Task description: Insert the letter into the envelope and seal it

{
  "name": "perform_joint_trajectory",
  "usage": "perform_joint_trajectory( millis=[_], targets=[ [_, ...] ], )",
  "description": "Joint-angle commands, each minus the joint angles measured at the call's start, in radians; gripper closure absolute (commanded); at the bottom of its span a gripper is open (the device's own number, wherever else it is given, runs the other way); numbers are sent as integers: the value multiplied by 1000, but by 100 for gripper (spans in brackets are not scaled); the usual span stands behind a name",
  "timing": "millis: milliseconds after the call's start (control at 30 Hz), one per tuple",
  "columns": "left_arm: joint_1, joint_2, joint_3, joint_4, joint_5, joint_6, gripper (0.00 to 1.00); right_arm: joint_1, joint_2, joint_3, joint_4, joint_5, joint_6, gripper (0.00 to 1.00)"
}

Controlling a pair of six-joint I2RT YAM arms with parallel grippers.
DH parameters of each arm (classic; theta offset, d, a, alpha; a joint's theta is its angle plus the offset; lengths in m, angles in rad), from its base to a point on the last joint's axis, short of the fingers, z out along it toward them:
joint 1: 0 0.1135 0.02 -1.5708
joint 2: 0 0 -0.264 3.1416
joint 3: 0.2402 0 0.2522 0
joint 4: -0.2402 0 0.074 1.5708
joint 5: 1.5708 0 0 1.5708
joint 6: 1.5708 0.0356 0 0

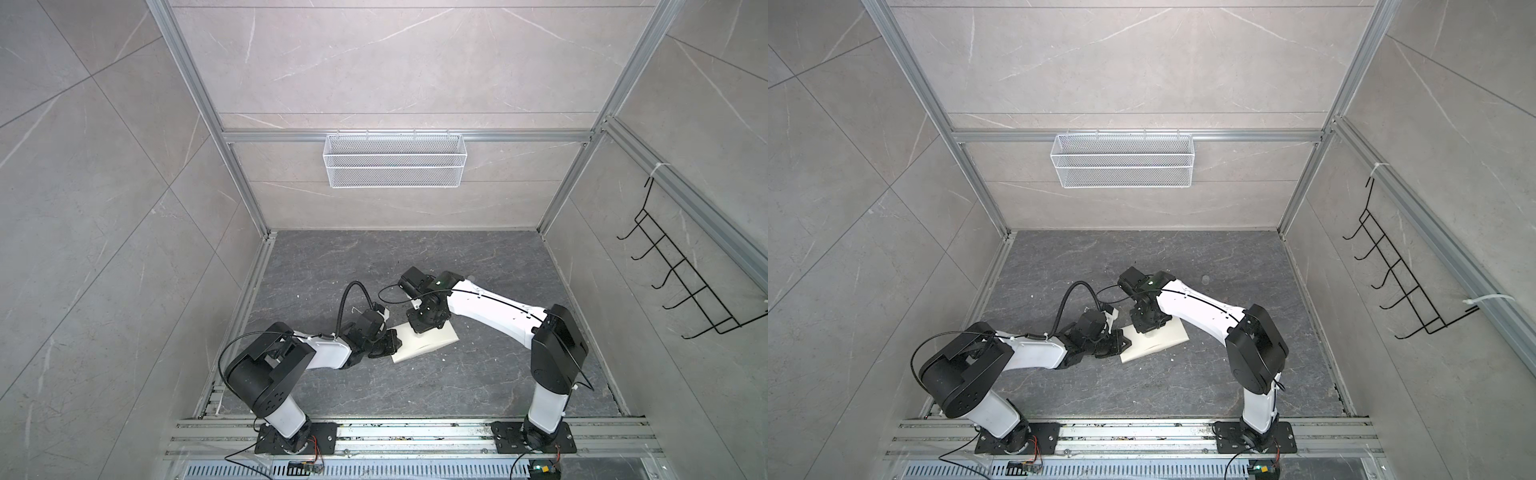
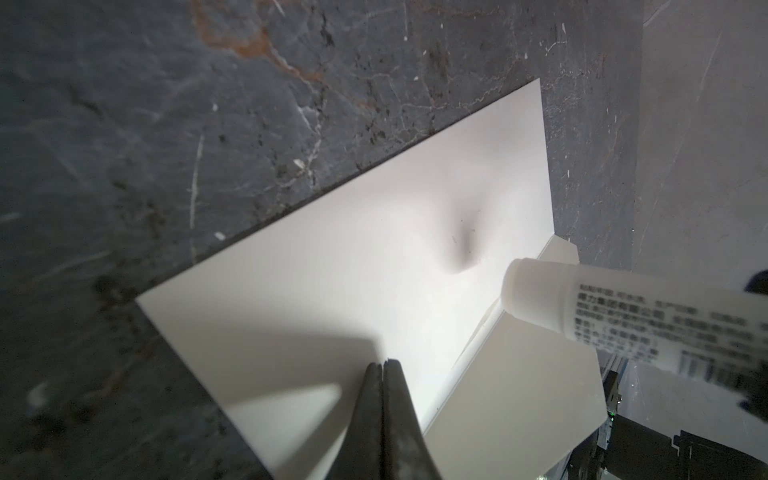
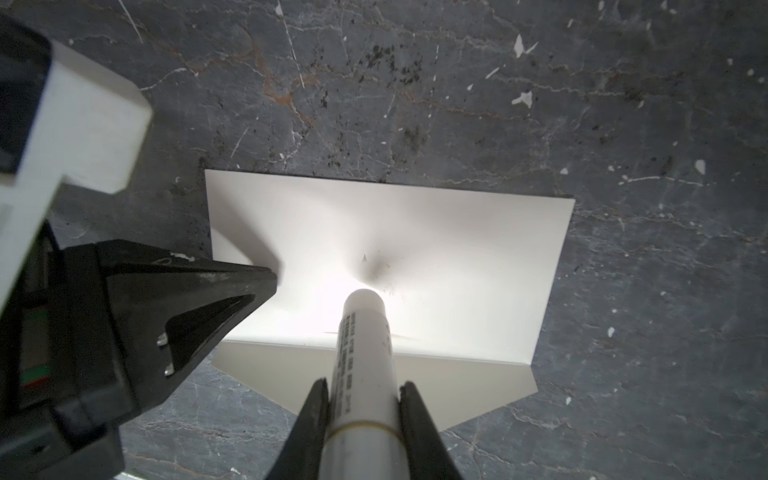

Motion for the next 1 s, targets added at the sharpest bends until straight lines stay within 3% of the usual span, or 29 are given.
perform_joint_trajectory(
  millis=[0, 600, 967],
  targets=[
    [1, 7, 14, -30, -23, -8, 100, 13, 30, 30, 4, -7, 18, 100],
    [2, 2, 18, -59, -36, -2, 100, 33, 101, 29, 10, 28, 27, 100],
    [-5, 6, 37, -125, -65, 11, 100, 31, 92, 5, -8, 122, 38, 100]
  ],
)
